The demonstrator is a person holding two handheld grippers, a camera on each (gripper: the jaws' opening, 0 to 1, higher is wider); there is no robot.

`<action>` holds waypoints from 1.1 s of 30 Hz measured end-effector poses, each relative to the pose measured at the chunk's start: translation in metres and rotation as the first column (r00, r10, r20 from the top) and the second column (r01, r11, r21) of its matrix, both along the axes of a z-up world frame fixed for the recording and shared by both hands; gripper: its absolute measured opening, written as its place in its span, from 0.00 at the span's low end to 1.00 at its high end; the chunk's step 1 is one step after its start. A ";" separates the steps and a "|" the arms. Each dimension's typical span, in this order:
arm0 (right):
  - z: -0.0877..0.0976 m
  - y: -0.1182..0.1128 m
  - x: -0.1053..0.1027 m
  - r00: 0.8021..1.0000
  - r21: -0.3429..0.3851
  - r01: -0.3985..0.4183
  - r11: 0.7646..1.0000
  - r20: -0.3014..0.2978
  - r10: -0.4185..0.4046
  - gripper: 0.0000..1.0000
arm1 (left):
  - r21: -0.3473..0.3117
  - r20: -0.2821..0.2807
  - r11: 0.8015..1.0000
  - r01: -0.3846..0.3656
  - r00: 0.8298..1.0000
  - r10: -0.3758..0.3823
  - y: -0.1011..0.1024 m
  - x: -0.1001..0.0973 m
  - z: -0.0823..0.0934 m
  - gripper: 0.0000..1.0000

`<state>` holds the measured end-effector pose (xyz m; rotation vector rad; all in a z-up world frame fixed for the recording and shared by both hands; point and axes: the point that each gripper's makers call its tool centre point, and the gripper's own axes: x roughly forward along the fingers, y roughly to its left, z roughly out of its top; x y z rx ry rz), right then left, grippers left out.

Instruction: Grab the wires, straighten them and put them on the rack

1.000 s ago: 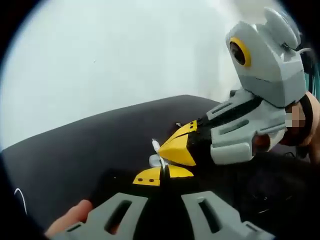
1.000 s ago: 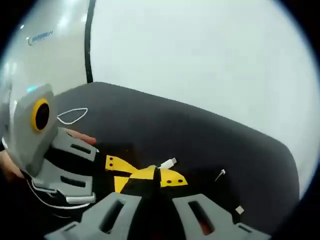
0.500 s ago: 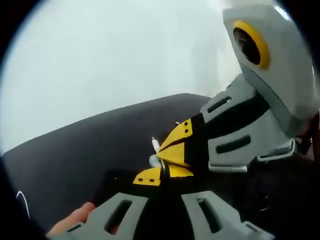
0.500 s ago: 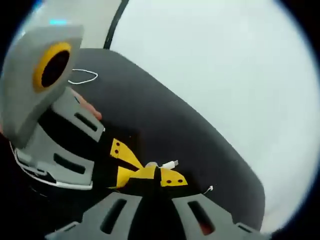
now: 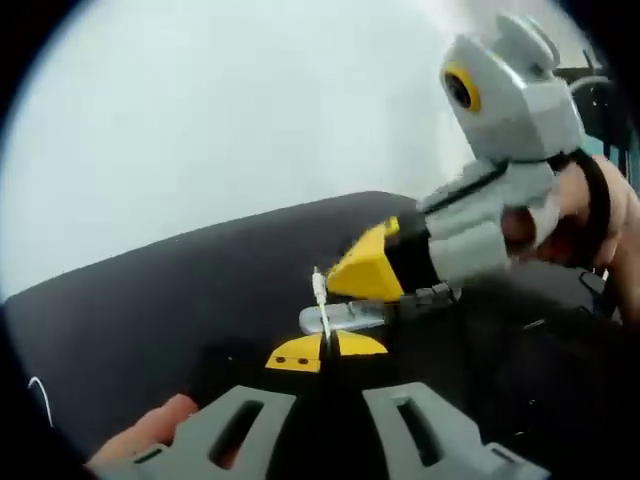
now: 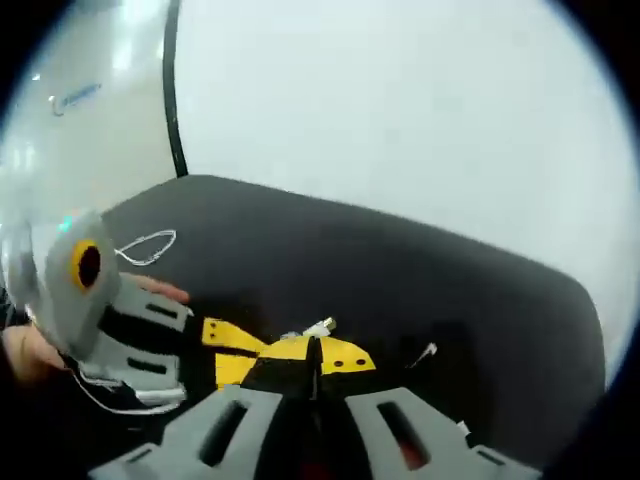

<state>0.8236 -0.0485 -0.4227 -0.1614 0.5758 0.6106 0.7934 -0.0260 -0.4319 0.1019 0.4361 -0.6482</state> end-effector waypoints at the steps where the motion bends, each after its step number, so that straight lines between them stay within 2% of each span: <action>1: 0.003 0.001 -0.001 1.000 0.002 -0.008 1.000 0.006 0.008 0.00 | -0.011 -0.014 1.000 -0.001 1.000 0.001 0.001 0.000 0.000 0.00; 3: 0.005 0.000 -0.004 0.998 -0.033 -0.050 0.998 0.034 0.051 0.00 | -0.025 -0.030 1.000 0.001 1.000 -0.002 0.001 0.000 -0.001 0.00; 5: 0.003 0.000 -0.002 0.998 -0.030 -0.045 0.999 0.036 0.046 0.00 | -0.014 -0.021 1.000 0.010 1.000 -0.011 0.000 -0.002 -0.001 0.01; 6: 0.003 0.001 -0.003 0.998 -0.030 -0.046 0.998 0.037 0.047 0.00 | 0.030 0.010 0.999 0.036 0.999 -0.036 0.002 -0.002 0.000 0.01; 8: 0.003 0.002 -0.006 0.999 -0.016 -0.040 0.999 0.019 0.040 0.00 | 0.065 0.008 0.996 0.056 0.998 -0.056 0.004 -0.005 0.002 0.02; 9: 0.003 0.003 -0.006 0.999 -0.014 -0.035 0.999 0.012 0.036 0.00 | 0.050 -0.004 0.994 0.098 0.995 -0.098 0.001 -0.009 0.004 0.02; 10: 0.004 0.004 -0.007 0.999 -0.029 -0.043 0.999 0.017 0.044 0.00 | 0.012 -0.032 0.995 0.094 0.995 -0.094 0.002 -0.010 0.007 0.02; 13: 0.003 0.005 -0.007 0.997 -0.060 -0.059 0.997 0.036 0.061 0.00 | -0.078 -0.056 0.995 0.055 0.997 -0.059 0.011 -0.006 0.016 0.04; 16: 0.006 0.001 -0.008 0.997 -0.055 -0.066 0.996 0.033 0.068 0.00 | -0.065 -0.033 0.996 0.064 0.997 -0.066 0.011 -0.004 0.015 0.15; 17: 0.007 0.000 -0.008 0.999 -0.026 -0.047 0.999 0.013 0.047 0.00 | -0.105 0.006 0.994 0.022 1.000 -0.021 0.012 0.003 0.023 0.15; 18: 0.013 -0.002 -0.004 0.999 -0.008 -0.037 0.999 0.032 0.037 0.00 | -0.135 0.041 0.991 0.015 0.999 -0.010 0.009 0.006 0.029 0.14; 19: 0.017 -0.004 -0.002 0.998 -0.005 -0.041 0.999 0.049 0.041 0.00 | -0.136 0.045 0.991 0.010 0.999 -0.004 0.006 0.006 0.029 0.12; 20: 0.018 -0.004 -0.002 0.998 -0.006 -0.045 0.999 0.050 0.046 0.00 | -0.109 0.062 0.994 -0.017 0.998 0.024 0.007 0.010 0.027 0.10; 21: 0.019 -0.005 -0.003 0.998 -0.005 -0.049 0.999 0.049 0.049 0.00 | -0.022 0.103 0.999 -0.028 0.994 0.030 0.010 0.014 0.021 0.06; 22: 0.020 -0.005 -0.004 0.998 0.013 -0.033 0.999 0.048 0.033 0.00 | 0.046 0.114 0.998 -0.035 0.993 0.030 0.010 0.016 0.014 0.05; 23: 0.020 -0.002 -0.006 0.999 0.032 -0.024 0.999 0.043 0.023 0.01 | 0.071 0.106 0.997 -0.014 0.994 0.007 0.006 0.014 0.007 0.05; 24: 0.017 0.002 -0.009 0.999 0.041 -0.026 0.999 0.022 0.026 0.02 | 0.046 0.100 0.999 -0.017 0.995 0.013 0.002 0.013 0.005 0.05; 25: 0.013 0.004 -0.010 1.000 0.054 -0.004 0.999 -0.003 0.005 0.04 | 0.031 0.148 1.000 -0.005 0.989 0.001 0.002 0.016 0.013 0.05; 26: 0.009 0.002 -0.002 0.999 0.071 0.046 0.996 -0.030 -0.044 0.06 | 0.009 0.091 1.000 -0.017 0.996 0.016 0.004 0.013 0.009 0.05; 27: 0.005 0.004 -0.002 0.997 0.073 0.065 0.995 -0.056 -0.061 0.06 | -0.012 0.058 1.000 -0.024 0.998 0.024 0.006 0.012 0.009 0.05; 28: 0.004 0.005 0.000 0.997 0.075 0.062 0.995 -0.051 -0.058 0.05 | -0.050 0.069 0.998 -0.038 0.997 0.041 0.008 0.014 0.015 0.05; 31: 0.005 0.004 0.001 0.996 0.090 0.068 0.994 -0.058 -0.063 0.05 | -0.057 0.090 0.998 -0.032 0.995 0.038 0.006 0.014 0.018 0.05; 33: 0.005 0.006 0.001 0.997 0.096 0.062 0.993 -0.060 -0.056 0.04 | -0.040 0.101 0.999 -0.034 0.994 0.038 0.004 0.015 0.016 0.05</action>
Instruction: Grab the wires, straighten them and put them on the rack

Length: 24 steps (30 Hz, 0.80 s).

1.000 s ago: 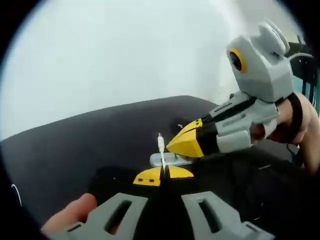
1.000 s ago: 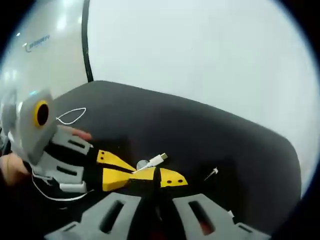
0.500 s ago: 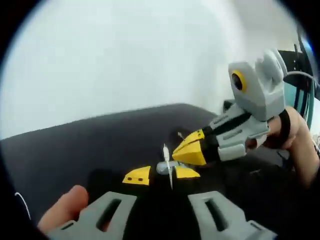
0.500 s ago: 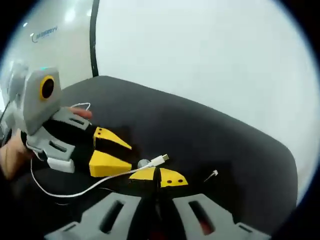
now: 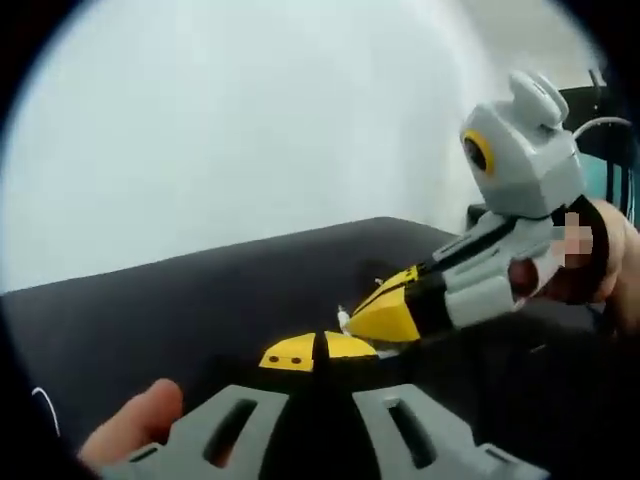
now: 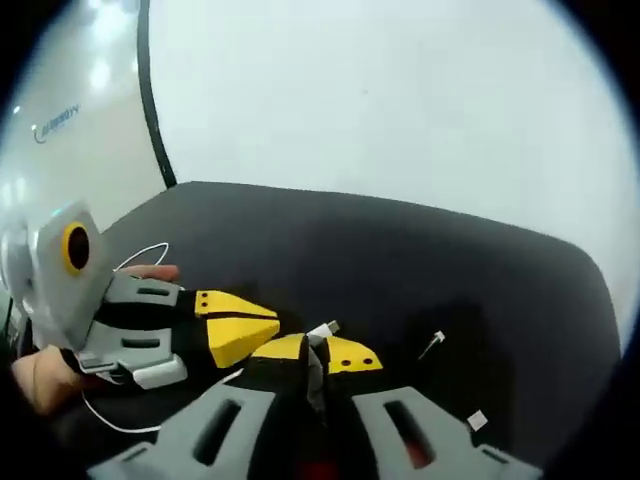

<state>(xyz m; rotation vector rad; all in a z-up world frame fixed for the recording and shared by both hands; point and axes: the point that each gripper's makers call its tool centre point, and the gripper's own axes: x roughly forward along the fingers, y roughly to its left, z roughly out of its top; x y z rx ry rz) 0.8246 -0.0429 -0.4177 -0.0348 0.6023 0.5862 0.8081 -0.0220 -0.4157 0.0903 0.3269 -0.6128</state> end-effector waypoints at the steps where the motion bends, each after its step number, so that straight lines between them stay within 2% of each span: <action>1: -0.001 0.001 0.000 1.000 0.001 -0.002 1.000 -0.004 0.002 0.03 | 0.015 0.038 0.999 0.035 0.999 -0.035 -0.005 0.000 0.003 0.05; 2: -0.001 0.001 0.000 1.000 0.001 -0.002 1.000 -0.003 0.002 0.02 | 0.022 0.061 0.998 0.052 0.997 -0.054 -0.009 0.000 0.005 0.05; 4: -0.002 0.002 0.000 1.000 -0.005 -0.011 1.000 0.002 0.011 0.01 | 0.029 0.054 0.998 0.053 0.997 -0.054 -0.012 -0.003 0.003 0.05; 5: -0.002 0.001 0.001 1.000 -0.010 -0.011 1.000 0.003 0.011 0.01 | 0.051 0.055 0.997 0.063 0.996 -0.066 -0.014 -0.003 0.001 0.05; 6: -0.003 0.000 0.000 1.000 -0.011 -0.011 1.000 0.003 0.011 0.01 | 0.107 0.021 0.994 0.035 0.999 -0.038 -0.007 -0.002 -0.008 0.04; 7: -0.004 0.000 -0.001 1.000 -0.006 -0.010 1.000 0.002 0.010 0.01 | 0.049 0.049 0.998 0.038 0.998 -0.041 -0.013 0.000 -0.002 0.04; 8: -0.004 0.001 0.000 1.000 -0.005 -0.011 1.000 0.001 0.011 0.01 | 0.033 0.006 0.999 0.021 1.000 -0.022 -0.010 0.000 -0.006 0.04; 12: -0.001 -0.002 0.002 1.000 0.003 -0.014 1.000 0.003 0.014 0.02 | 0.016 0.016 0.998 0.053 0.998 -0.054 -0.008 0.000 -0.005 0.04; 13: 0.002 -0.003 0.003 1.000 0.027 0.002 1.000 -0.012 -0.001 0.02 | 0.019 0.019 0.998 0.056 0.998 -0.056 -0.008 0.000 -0.005 0.04; 15: 0.015 -0.011 0.010 0.998 0.079 0.044 0.996 0.034 -0.046 0.02 | 0.022 0.024 0.998 0.057 0.998 -0.057 -0.008 0.001 -0.004 0.04; 17: 0.014 -0.008 0.010 0.999 0.067 0.027 0.997 0.029 -0.029 0.02 | 0.023 0.028 0.998 0.055 0.998 -0.056 -0.008 0.001 -0.004 0.04; 19: 0.004 -0.002 0.006 1.000 0.055 0.013 0.998 0.018 -0.014 0.02 | 0.011 0.023 0.999 0.052 0.998 -0.052 -0.008 0.002 -0.004 0.04; 20: -0.003 0.000 0.004 1.000 0.019 0.007 1.000 -0.003 -0.007 0.02 | 0.010 0.024 0.999 0.052 0.998 -0.052 -0.008 0.002 -0.004 0.04; 22: -0.002 0.004 0.007 0.999 0.013 -0.016 1.000 0.039 0.016 0.02 | 0.010 0.025 0.999 0.053 0.998 -0.053 -0.008 0.002 -0.005 0.04; 23: -0.002 0.004 0.009 0.999 0.003 -0.012 1.000 0.038 0.011 0.02 | 0.009 0.025 0.999 0.053 0.998 -0.053 -0.008 0.002 -0.005 0.04; 24: -0.002 0.004 0.009 0.998 -0.028 -0.025 0.999 0.054 0.026 0.02 | 0.008 0.025 0.999 0.053 0.998 -0.054 -0.008 0.002 -0.005 0.04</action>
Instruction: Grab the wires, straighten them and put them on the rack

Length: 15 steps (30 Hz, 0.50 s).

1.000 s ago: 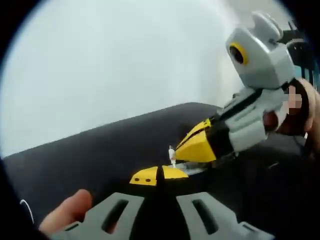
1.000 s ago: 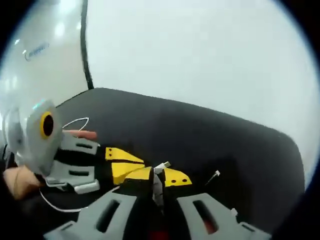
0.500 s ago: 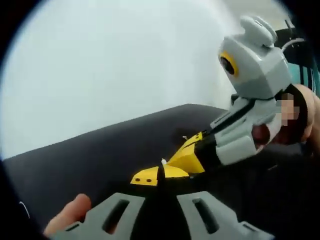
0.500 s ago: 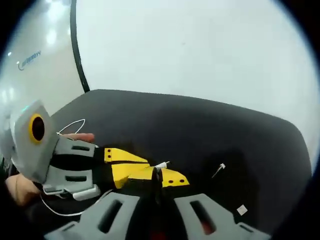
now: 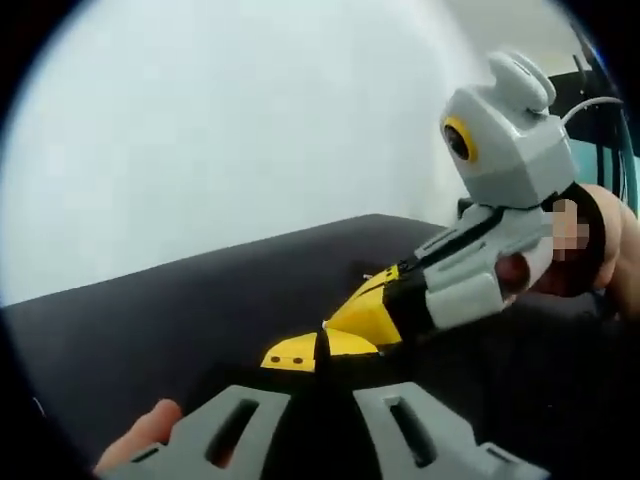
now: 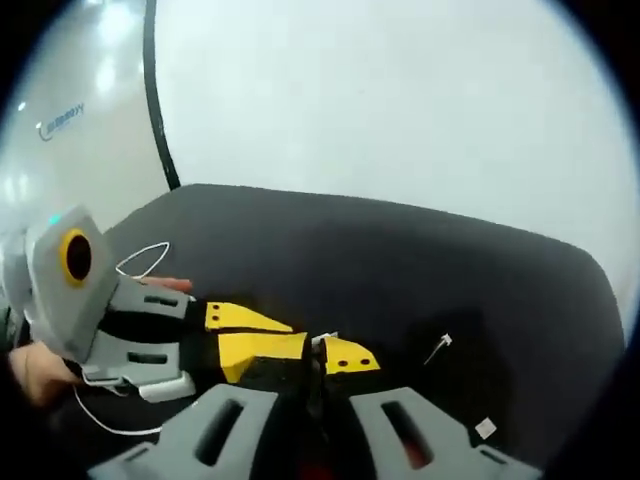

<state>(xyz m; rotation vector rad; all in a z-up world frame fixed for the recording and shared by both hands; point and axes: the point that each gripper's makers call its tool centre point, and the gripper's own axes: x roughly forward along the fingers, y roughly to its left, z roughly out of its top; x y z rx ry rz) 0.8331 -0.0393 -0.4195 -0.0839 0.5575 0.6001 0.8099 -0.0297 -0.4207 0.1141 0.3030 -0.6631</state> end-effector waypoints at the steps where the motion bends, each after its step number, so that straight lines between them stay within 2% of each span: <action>1: 0.000 0.001 0.000 1.000 -0.003 -0.006 1.000 0.006 0.006 0.02 | 0.001 0.000 1.000 0.002 1.000 -0.002 0.000 0.000 0.000 0.04; 5: -0.002 0.001 -0.003 0.999 -0.009 -0.045 0.999 0.010 0.045 0.01 | 0.003 0.004 1.000 0.004 1.000 -0.004 0.000 -0.001 -0.001 0.04; 9: -0.005 0.003 -0.008 0.997 -0.032 -0.072 0.997 0.016 0.073 0.00 | 0.077 0.076 0.997 0.003 0.997 -0.009 -0.002 -0.002 -0.001 0.04; 12: -0.004 0.002 -0.007 0.997 -0.051 -0.077 0.996 0.020 0.078 0.00 | 0.104 0.100 0.995 -0.008 0.995 -0.003 -0.003 -0.005 -0.001 0.04; 13: -0.002 0.002 -0.004 0.996 -0.072 -0.083 0.994 0.030 0.086 0.00 | 0.101 0.100 0.995 -0.008 0.995 -0.002 -0.003 -0.004 0.000 0.04; 14: 0.000 0.002 -0.005 0.996 -0.071 -0.084 0.994 0.029 0.086 0.00 | 0.068 0.081 0.998 -0.012 0.997 0.007 -0.002 -0.005 0.001 0.04; 15: 0.002 0.002 -0.007 0.997 -0.040 -0.081 0.996 0.010 0.081 0.00 | 0.023 0.044 1.000 -0.015 0.999 0.014 -0.001 -0.007 0.002 0.04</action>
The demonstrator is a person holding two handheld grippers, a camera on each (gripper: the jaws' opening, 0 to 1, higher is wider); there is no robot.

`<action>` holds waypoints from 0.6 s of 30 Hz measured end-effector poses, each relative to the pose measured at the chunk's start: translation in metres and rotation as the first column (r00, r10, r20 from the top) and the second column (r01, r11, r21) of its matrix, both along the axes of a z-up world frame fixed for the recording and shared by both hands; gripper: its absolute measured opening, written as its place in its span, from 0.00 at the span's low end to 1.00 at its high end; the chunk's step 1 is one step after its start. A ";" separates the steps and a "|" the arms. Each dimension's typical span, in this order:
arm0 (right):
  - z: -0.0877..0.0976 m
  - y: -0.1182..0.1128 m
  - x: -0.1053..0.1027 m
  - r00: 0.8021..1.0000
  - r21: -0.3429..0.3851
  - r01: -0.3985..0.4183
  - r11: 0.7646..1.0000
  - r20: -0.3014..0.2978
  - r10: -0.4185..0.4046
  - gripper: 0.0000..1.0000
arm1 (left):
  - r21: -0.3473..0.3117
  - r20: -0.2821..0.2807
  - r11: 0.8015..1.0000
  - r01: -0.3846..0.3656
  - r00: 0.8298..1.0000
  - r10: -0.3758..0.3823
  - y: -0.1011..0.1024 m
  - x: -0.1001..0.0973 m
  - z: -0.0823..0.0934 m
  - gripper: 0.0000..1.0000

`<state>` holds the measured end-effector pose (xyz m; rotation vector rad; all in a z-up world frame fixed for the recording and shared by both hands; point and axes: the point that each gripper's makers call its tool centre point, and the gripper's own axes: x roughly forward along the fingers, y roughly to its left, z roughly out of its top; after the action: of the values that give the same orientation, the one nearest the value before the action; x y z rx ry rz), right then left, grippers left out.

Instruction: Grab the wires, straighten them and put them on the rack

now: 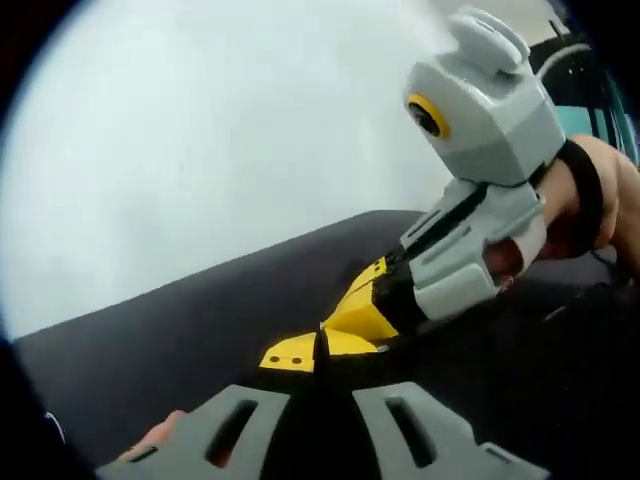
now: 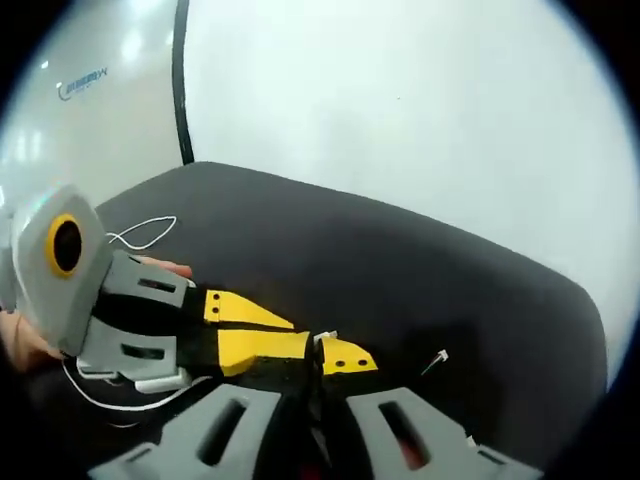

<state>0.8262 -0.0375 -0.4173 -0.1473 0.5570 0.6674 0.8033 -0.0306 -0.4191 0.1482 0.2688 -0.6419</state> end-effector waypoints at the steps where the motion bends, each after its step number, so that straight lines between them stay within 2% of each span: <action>1: 0.002 -0.002 0.002 0.999 0.032 0.015 0.999 -0.030 -0.014 0.00 | -0.089 -0.087 0.995 -0.035 0.996 0.027 0.004 -0.002 0.002 0.05; 2: 0.010 -0.008 0.008 0.999 0.062 0.048 0.997 -0.008 -0.048 0.01 | -0.136 -0.147 0.989 -0.061 0.988 0.041 0.008 -0.003 0.004 0.06; 4: 0.023 -0.019 0.016 0.995 0.024 0.077 0.997 0.057 -0.078 0.01 | -0.187 -0.162 0.979 -0.087 0.985 0.056 0.015 -0.002 0.015 0.08; 5: 0.026 -0.023 0.015 0.993 -0.015 0.083 0.996 0.089 -0.082 0.02 | -0.178 -0.167 0.980 -0.090 0.984 0.060 0.019 -0.001 0.016 0.08; 6: 0.030 -0.023 0.008 0.990 -0.022 0.088 0.996 0.108 -0.085 0.03 | -0.128 -0.196 0.986 -0.107 0.977 0.081 0.023 -0.003 0.009 0.08; 7: 0.031 -0.021 0.010 0.992 -0.018 0.082 0.997 0.097 -0.079 0.02 | -0.115 -0.201 0.988 -0.100 0.977 0.076 0.023 -0.004 0.007 0.07; 8: 0.028 -0.014 0.003 0.998 -0.013 0.040 0.999 0.058 -0.039 0.02 | -0.101 -0.226 0.992 -0.075 0.973 0.050 0.018 -0.009 0.000 0.06; 10: 0.016 -0.004 -0.008 1.000 -0.039 -0.027 0.999 -0.010 0.026 0.04 | -0.073 -0.312 0.995 -0.065 0.949 0.039 0.012 -0.014 -0.013 0.04; 11: 0.015 -0.004 -0.006 1.000 -0.044 -0.030 0.999 0.008 0.031 0.04 | -0.077 -0.293 0.995 -0.067 0.955 0.041 0.010 -0.010 -0.012 0.04; 12: 0.014 -0.005 0.004 0.997 -0.054 -0.024 0.998 0.068 0.027 0.04 | -0.049 -0.273 0.997 -0.062 0.961 0.046 0.010 -0.011 -0.013 0.04; 13: 0.010 0.001 0.002 0.998 -0.055 -0.018 0.998 0.055 0.021 0.04 | -0.014 -0.249 0.998 -0.060 0.967 0.055 0.011 -0.009 -0.013 0.04; 14: 0.001 -0.001 0.001 1.000 -0.083 -0.005 0.997 0.024 0.007 0.04 | -0.004 -0.231 0.998 -0.059 0.971 0.057 0.009 -0.010 -0.011 0.04; 15: -0.005 -0.001 -0.002 1.000 -0.119 -0.019 0.993 0.021 0.021 0.04 | 0.008 -0.211 0.998 -0.056 0.976 0.056 0.009 -0.009 -0.012 0.05; 16: 0.005 0.004 0.000 0.993 -0.105 -0.064 0.992 0.091 0.074 0.04 | 0.022 -0.180 0.998 -0.054 0.982 0.057 0.010 -0.008 -0.011 0.05; 18: 0.007 -0.005 -0.002 1.000 -0.077 0.014 0.997 0.024 -0.012 0.06 | 0.024 -0.191 0.998 -0.064 0.979 0.068 0.012 -0.009 -0.010 0.05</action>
<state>0.8244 -0.0425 -0.4101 -0.2235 0.5609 0.6310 0.7939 -0.0184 -0.4296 0.0944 0.4640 -0.5885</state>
